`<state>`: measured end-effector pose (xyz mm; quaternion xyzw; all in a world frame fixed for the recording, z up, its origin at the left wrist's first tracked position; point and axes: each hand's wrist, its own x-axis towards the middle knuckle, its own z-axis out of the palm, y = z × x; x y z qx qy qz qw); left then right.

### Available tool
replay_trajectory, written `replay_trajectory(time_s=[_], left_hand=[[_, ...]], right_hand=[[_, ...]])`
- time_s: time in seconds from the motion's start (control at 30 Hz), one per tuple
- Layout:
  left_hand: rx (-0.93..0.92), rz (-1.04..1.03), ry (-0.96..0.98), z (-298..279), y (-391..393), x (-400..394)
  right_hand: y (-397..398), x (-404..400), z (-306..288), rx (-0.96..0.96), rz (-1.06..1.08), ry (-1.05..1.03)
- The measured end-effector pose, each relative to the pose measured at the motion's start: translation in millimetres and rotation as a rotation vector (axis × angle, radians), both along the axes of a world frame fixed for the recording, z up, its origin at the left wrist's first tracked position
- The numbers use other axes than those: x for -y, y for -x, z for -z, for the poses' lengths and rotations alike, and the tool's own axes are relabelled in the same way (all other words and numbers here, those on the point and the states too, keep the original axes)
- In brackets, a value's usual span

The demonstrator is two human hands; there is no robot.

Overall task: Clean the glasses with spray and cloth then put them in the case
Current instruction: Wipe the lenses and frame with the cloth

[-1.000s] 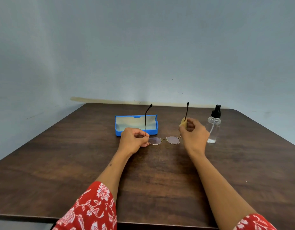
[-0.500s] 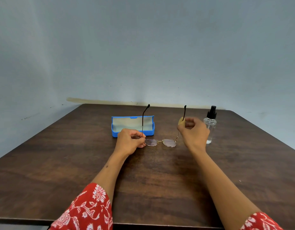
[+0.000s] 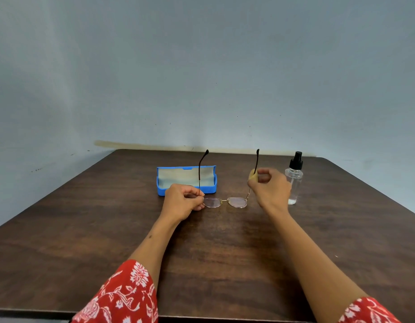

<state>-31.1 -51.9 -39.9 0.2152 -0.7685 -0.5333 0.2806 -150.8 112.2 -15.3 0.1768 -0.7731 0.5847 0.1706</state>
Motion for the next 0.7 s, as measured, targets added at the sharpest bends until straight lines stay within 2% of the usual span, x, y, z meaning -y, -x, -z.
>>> replay_trajectory(time_s=[0.1,0.33,0.57,0.7], left_hand=[[-0.001,-0.001,0.002,-0.1,-0.5,-0.1],[-0.001,0.006,0.016,0.5,-0.5,0.7],[-0.013,0.002,0.004,0.9,-0.2,0.2],[-0.013,0.007,0.010,0.6,-0.1,0.5]], right_hand=[[-0.4,-0.8,-2.0,0.002,0.002,-0.020],[-4.6,4.3,-40.6,-0.156,-0.023,0.194],[-1.2,0.7,-10.7,-0.005,-0.022,-0.012],[-0.9,3.6,-34.3,-0.109,-0.007,0.072]])
